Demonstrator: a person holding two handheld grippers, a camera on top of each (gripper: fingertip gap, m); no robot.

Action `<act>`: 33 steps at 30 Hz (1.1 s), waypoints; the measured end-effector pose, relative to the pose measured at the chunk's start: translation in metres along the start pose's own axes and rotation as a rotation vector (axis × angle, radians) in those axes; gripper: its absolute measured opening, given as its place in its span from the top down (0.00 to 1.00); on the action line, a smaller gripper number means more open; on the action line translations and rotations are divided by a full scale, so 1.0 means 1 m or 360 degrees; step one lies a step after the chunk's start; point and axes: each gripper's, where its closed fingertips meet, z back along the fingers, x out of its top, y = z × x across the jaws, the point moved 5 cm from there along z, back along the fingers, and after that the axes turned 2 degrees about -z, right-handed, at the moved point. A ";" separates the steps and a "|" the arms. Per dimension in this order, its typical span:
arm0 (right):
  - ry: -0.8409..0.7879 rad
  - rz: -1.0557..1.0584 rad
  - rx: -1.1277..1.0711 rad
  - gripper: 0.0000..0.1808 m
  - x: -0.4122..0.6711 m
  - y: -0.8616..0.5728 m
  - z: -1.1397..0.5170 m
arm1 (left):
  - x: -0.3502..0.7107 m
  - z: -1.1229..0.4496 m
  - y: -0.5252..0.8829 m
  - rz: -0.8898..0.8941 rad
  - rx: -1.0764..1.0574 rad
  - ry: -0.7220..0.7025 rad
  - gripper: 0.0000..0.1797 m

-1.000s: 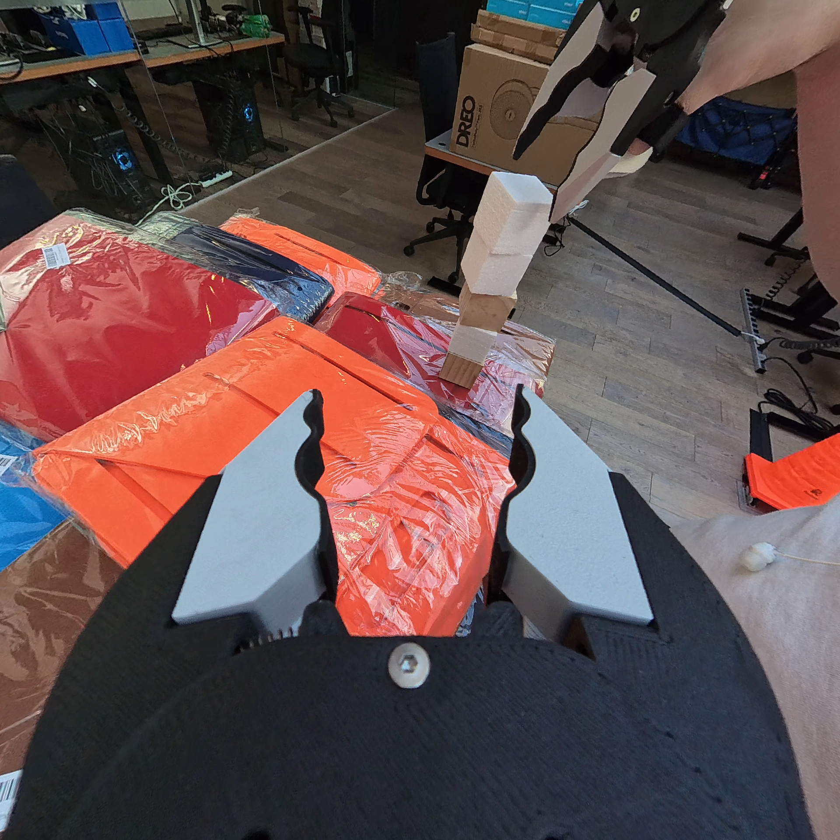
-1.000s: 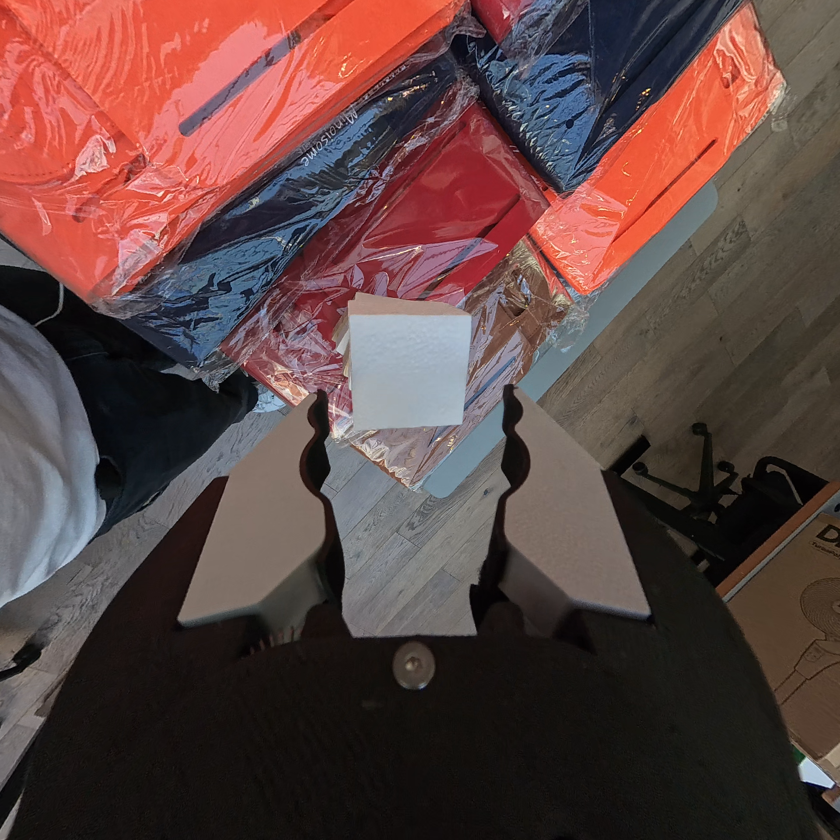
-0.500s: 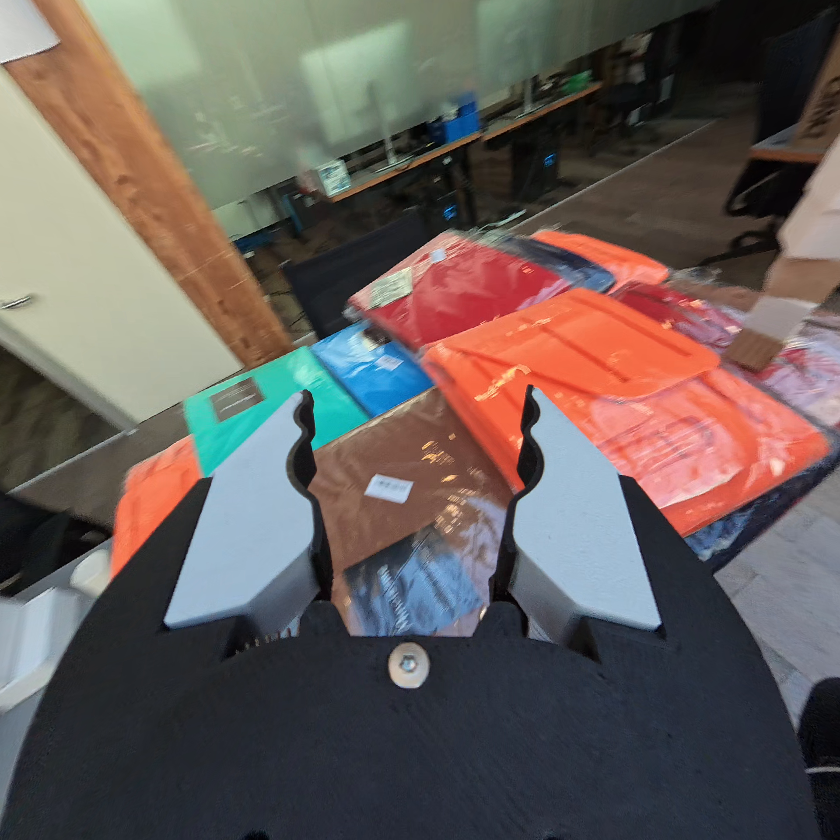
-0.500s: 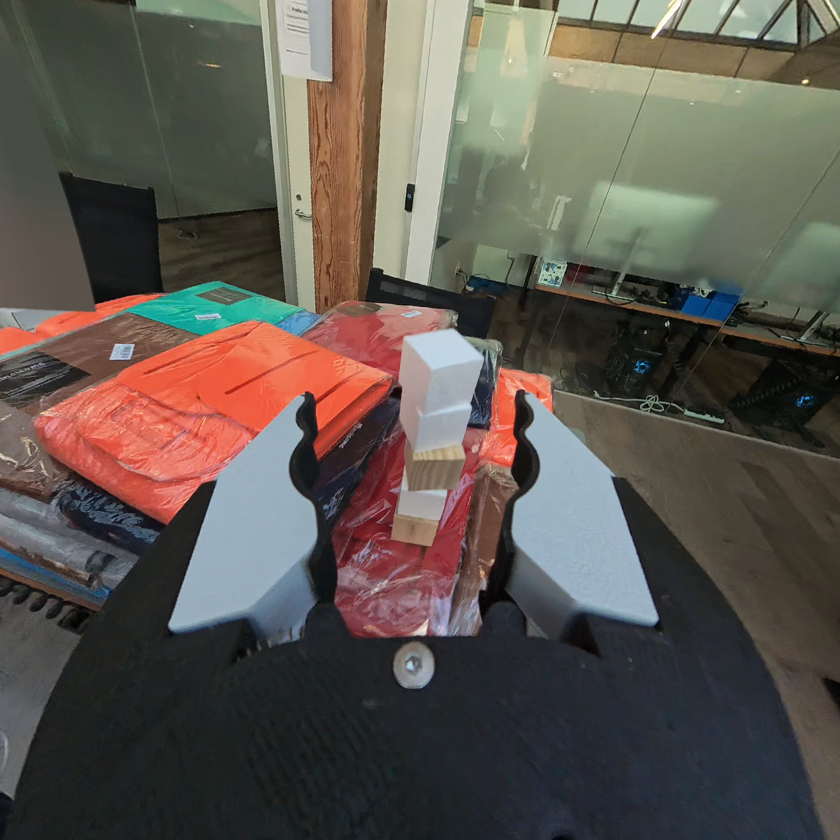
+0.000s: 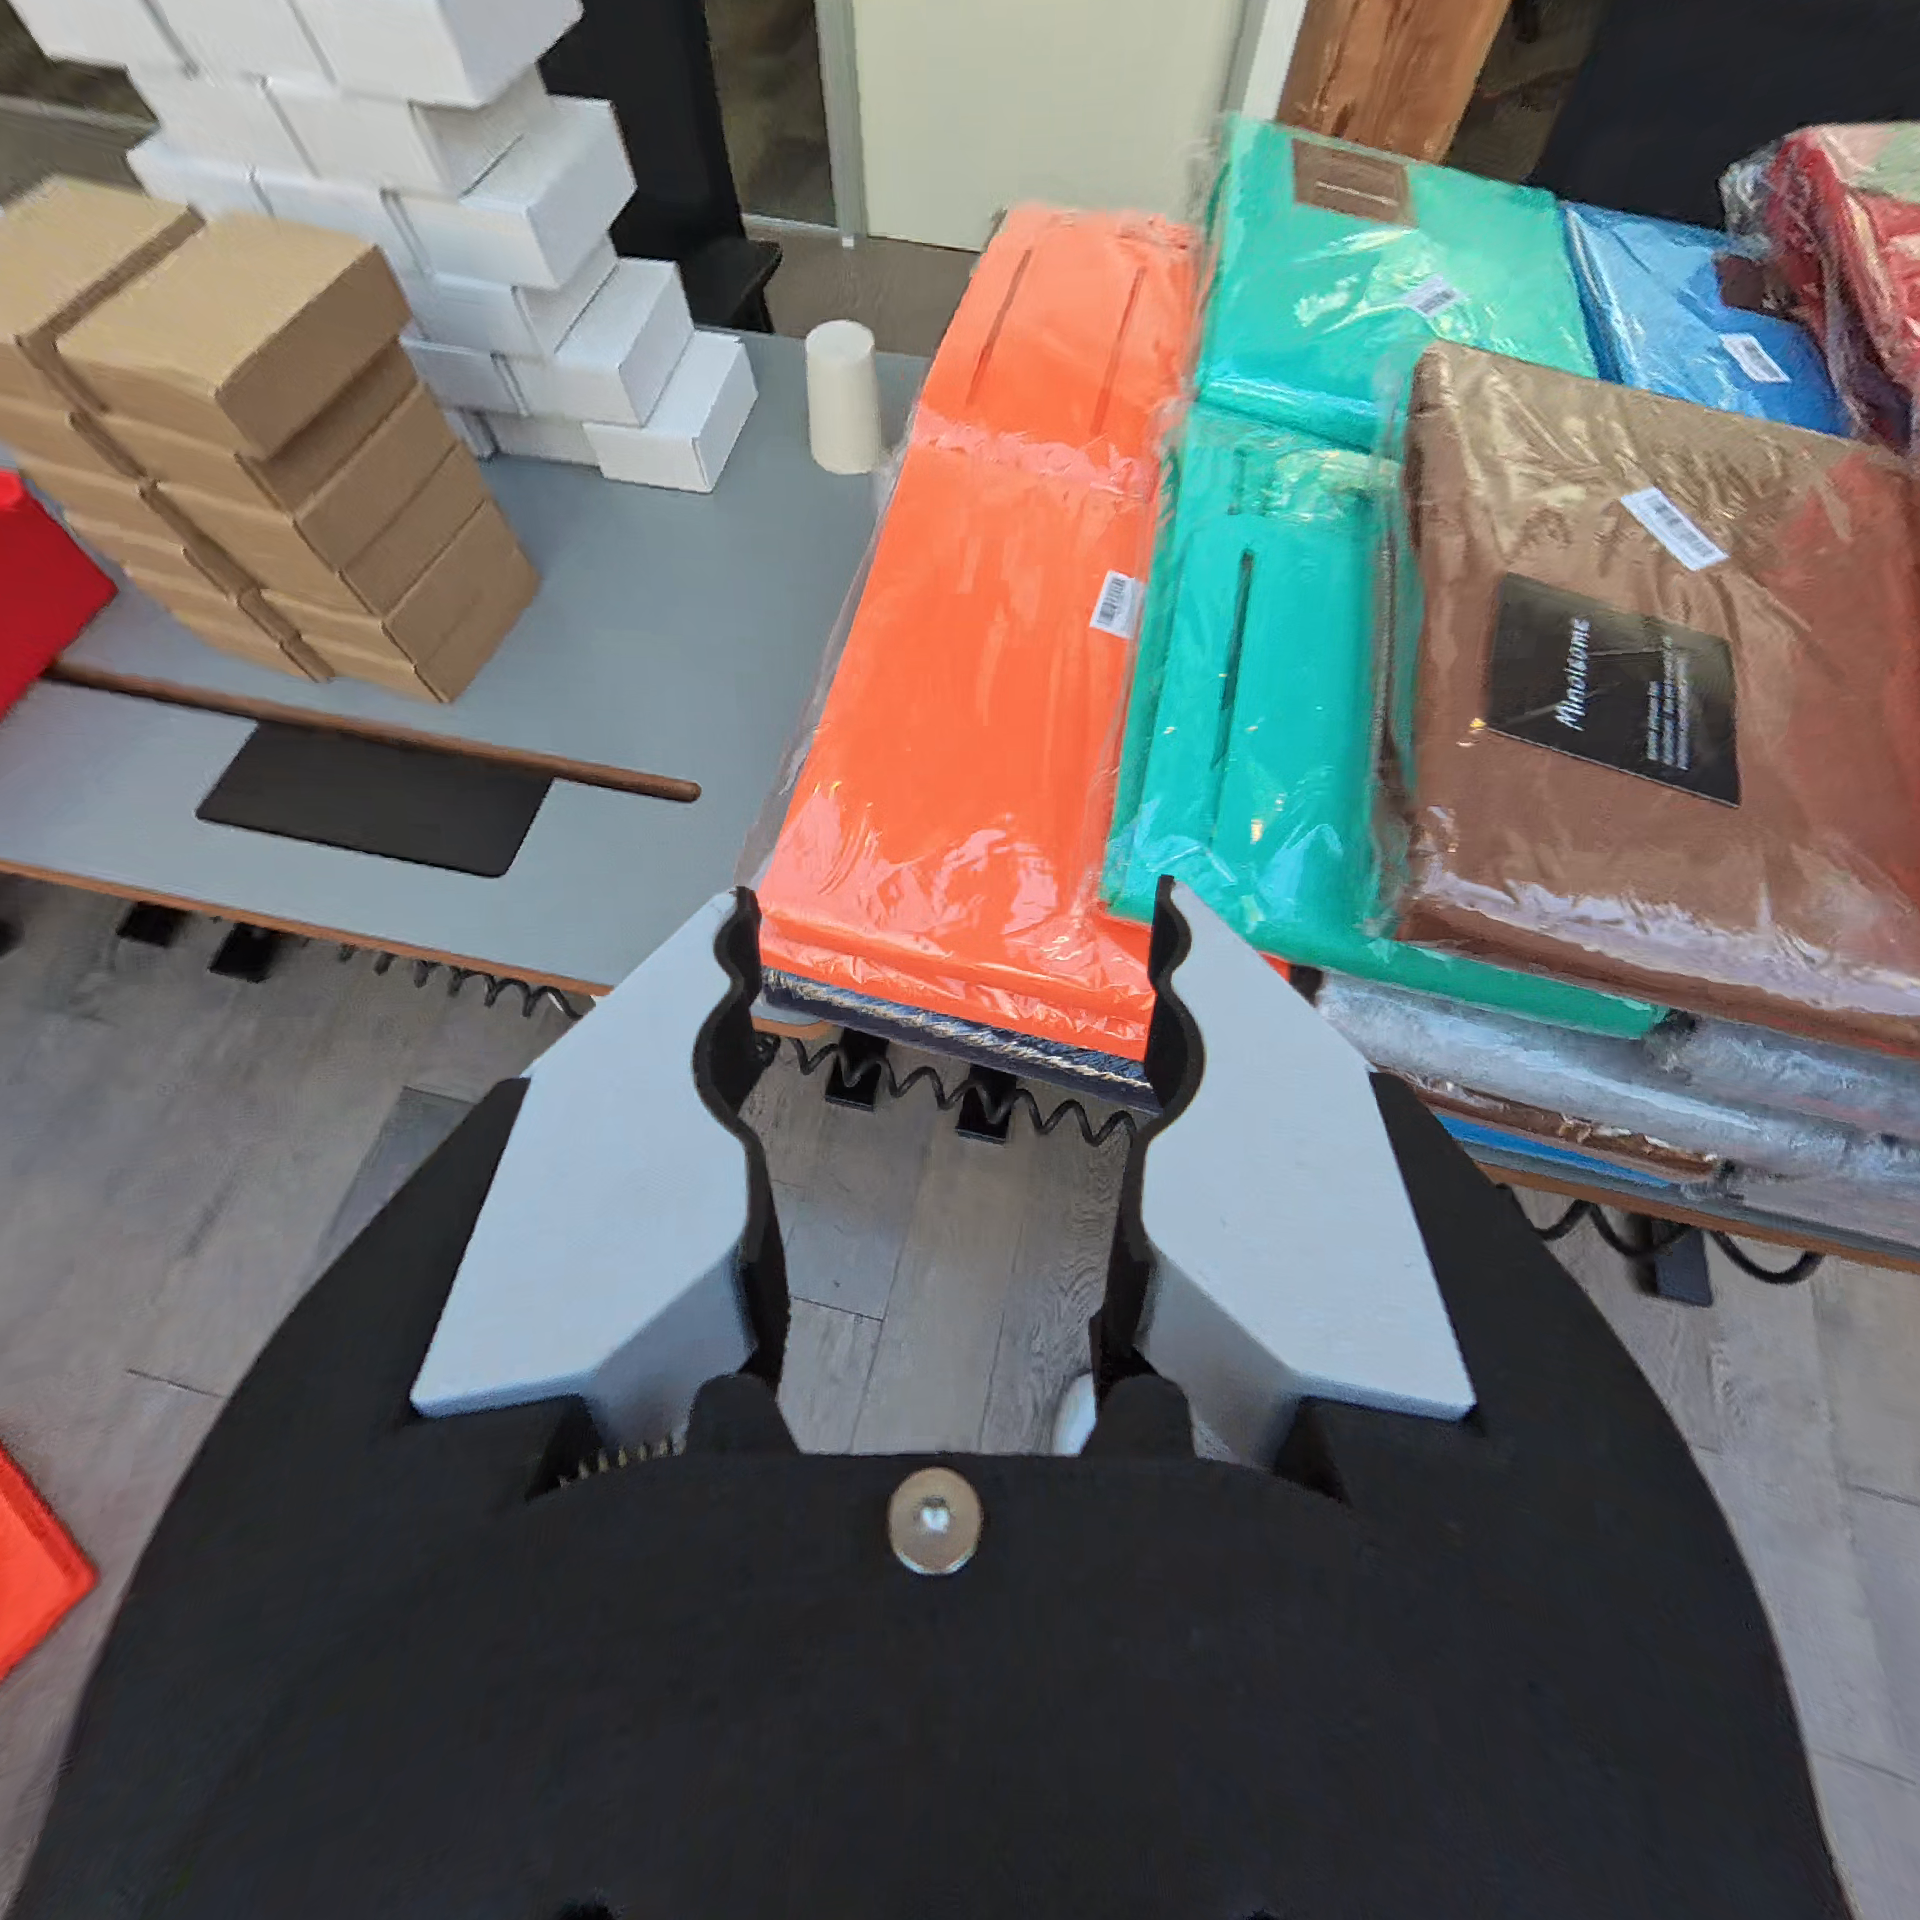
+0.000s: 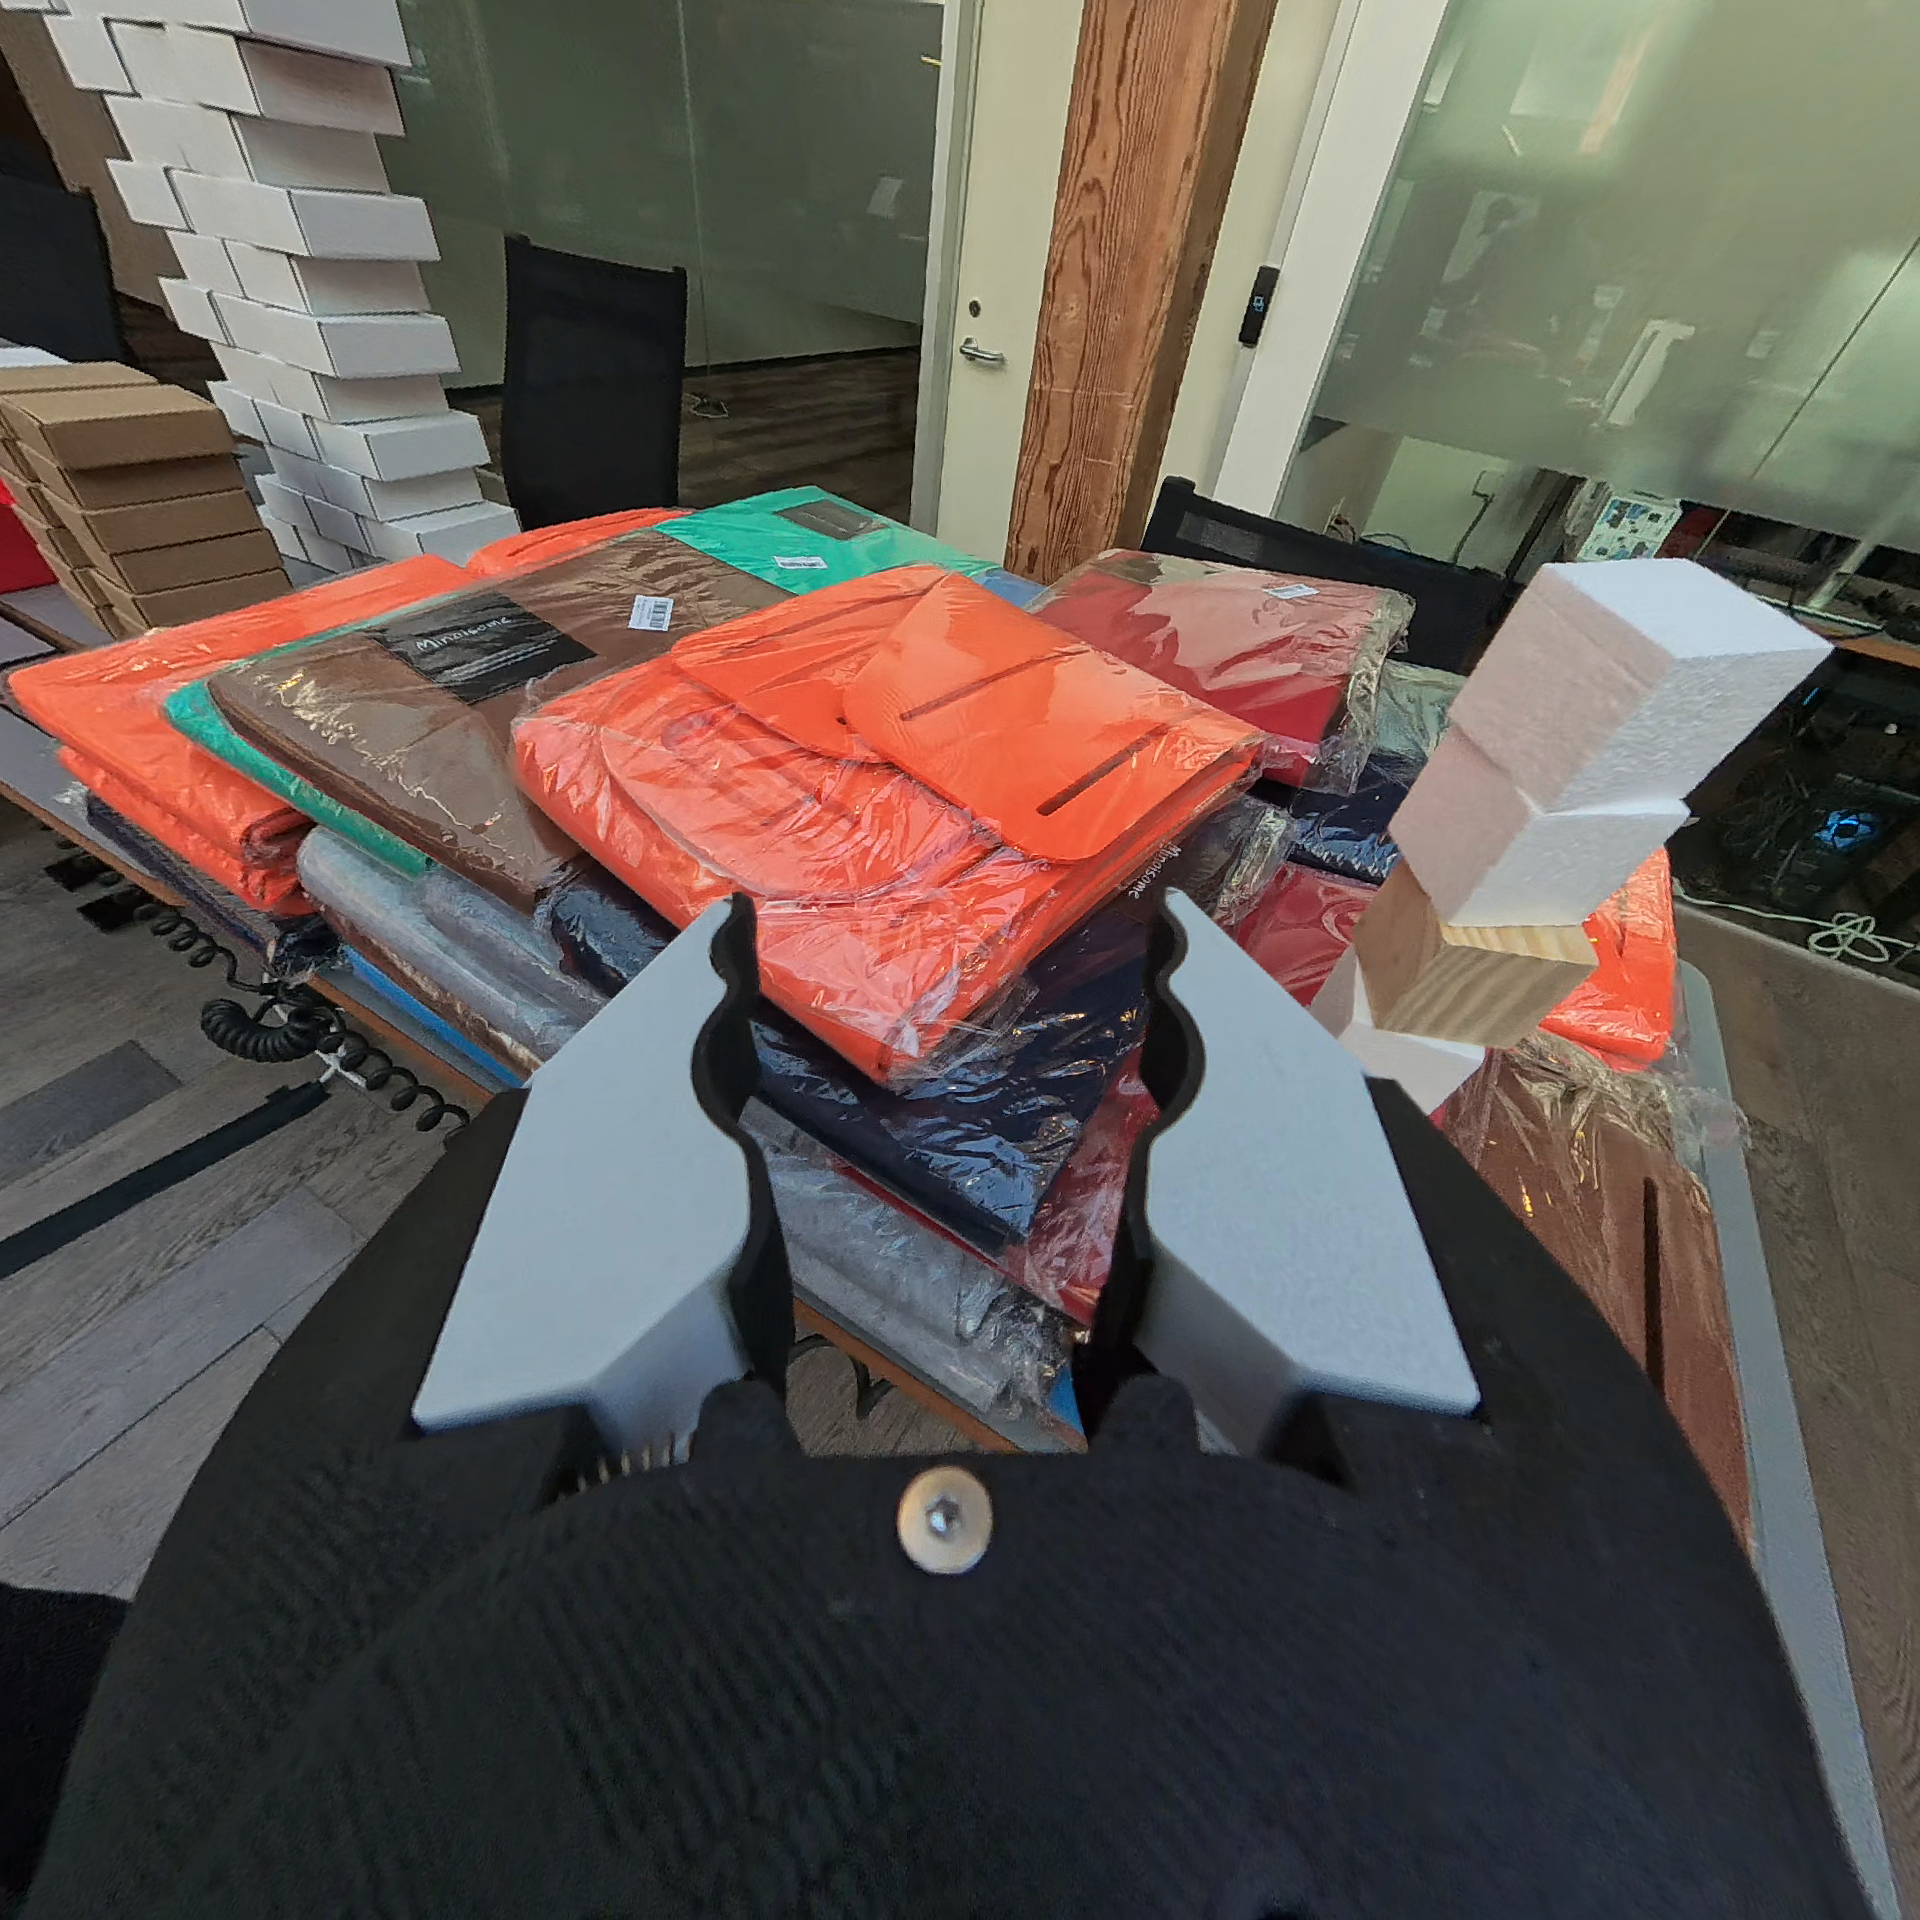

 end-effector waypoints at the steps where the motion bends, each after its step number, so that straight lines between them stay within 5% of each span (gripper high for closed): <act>1: 0.0012 -0.0009 -0.0012 0.61 -0.003 0.009 0.002 | -0.011 -0.006 0.020 0.0081 0.0018 -0.0005 0.61; 7: 0.0166 0.0056 -0.0150 0.61 -0.020 0.066 0.000 | -0.099 -0.077 0.174 0.0410 0.0224 0.0028 0.70; 12: 0.0256 0.0116 -0.0373 0.61 -0.039 0.136 -0.045 | -0.129 -0.167 0.371 -0.0065 0.0515 0.0223 0.66; 17: 0.0214 -0.0223 -0.0746 0.61 -0.025 0.263 -0.096 | -0.102 -0.275 0.581 -0.0488 0.0525 0.0527 0.61; 25: 0.0325 -0.0376 -0.0875 0.64 0.025 0.414 -0.183 | -0.113 -0.393 0.742 -0.0568 0.0392 0.0876 0.53; 31: 0.0430 -0.0260 -0.0824 0.63 0.070 0.487 -0.229 | -0.137 -0.436 0.784 -0.0544 0.0287 0.0938 0.61; 33: 0.0453 -0.0250 -0.0780 0.63 0.077 0.506 -0.243 | -0.147 -0.440 0.794 -0.0615 0.0280 0.0982 0.71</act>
